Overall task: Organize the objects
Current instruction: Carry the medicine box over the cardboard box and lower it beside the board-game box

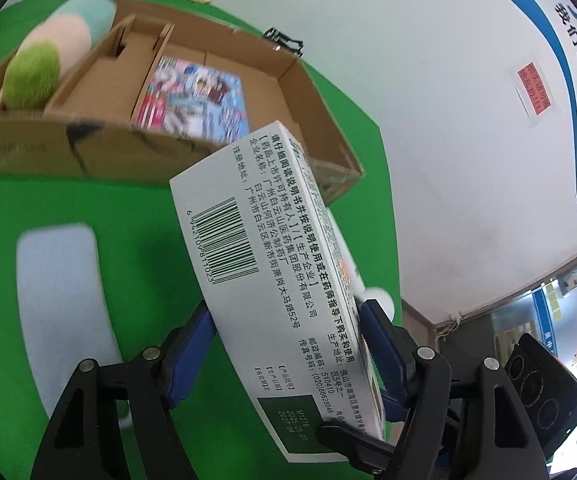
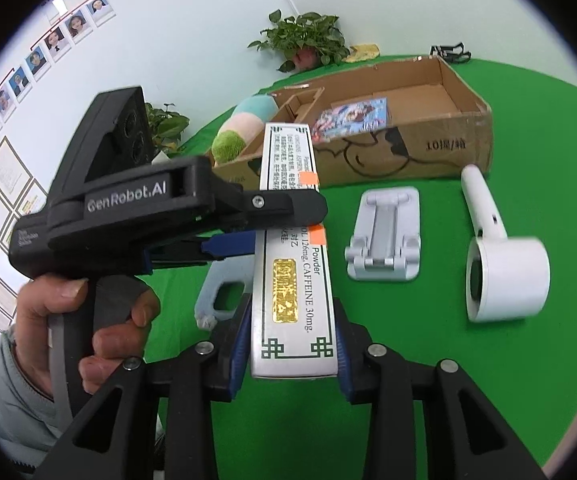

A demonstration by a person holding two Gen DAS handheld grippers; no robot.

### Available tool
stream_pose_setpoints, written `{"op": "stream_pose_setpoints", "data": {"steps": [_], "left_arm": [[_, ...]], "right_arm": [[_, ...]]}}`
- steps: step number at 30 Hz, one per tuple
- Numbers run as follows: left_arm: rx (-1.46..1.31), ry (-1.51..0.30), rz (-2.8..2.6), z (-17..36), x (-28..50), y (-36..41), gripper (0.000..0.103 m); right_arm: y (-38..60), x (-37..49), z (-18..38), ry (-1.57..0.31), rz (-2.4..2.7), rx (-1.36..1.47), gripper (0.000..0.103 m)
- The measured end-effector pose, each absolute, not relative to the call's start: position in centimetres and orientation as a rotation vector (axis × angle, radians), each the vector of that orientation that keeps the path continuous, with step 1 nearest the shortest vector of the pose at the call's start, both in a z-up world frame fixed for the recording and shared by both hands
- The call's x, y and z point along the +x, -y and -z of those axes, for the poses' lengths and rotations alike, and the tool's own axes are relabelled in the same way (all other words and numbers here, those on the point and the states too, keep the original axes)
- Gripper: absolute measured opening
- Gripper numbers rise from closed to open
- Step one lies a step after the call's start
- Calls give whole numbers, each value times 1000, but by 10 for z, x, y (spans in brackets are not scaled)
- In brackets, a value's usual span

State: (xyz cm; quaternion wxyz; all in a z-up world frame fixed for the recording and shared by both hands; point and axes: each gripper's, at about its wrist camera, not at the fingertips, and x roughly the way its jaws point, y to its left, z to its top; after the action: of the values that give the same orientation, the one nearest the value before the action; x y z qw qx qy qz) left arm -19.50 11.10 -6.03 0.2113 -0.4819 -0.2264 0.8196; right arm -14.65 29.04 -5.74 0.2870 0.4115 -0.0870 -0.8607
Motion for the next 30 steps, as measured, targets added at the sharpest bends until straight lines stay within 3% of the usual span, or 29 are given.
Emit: {"op": "stream_pose_setpoints", "data": {"steps": [5, 16, 30], "left_arm": [[-1295, 542, -2344, 22, -230, -119, 70], [-1275, 459, -2386, -19, -307, -138, 69], [-1409, 370, -2401, 1, -443, -156, 66]], "right_arm": [[-288, -174, 38, 186, 2353, 1028, 39], [-275, -230, 12, -114, 2500, 964, 45], [-300, -347, 22, 284, 2405, 1084, 43]]}}
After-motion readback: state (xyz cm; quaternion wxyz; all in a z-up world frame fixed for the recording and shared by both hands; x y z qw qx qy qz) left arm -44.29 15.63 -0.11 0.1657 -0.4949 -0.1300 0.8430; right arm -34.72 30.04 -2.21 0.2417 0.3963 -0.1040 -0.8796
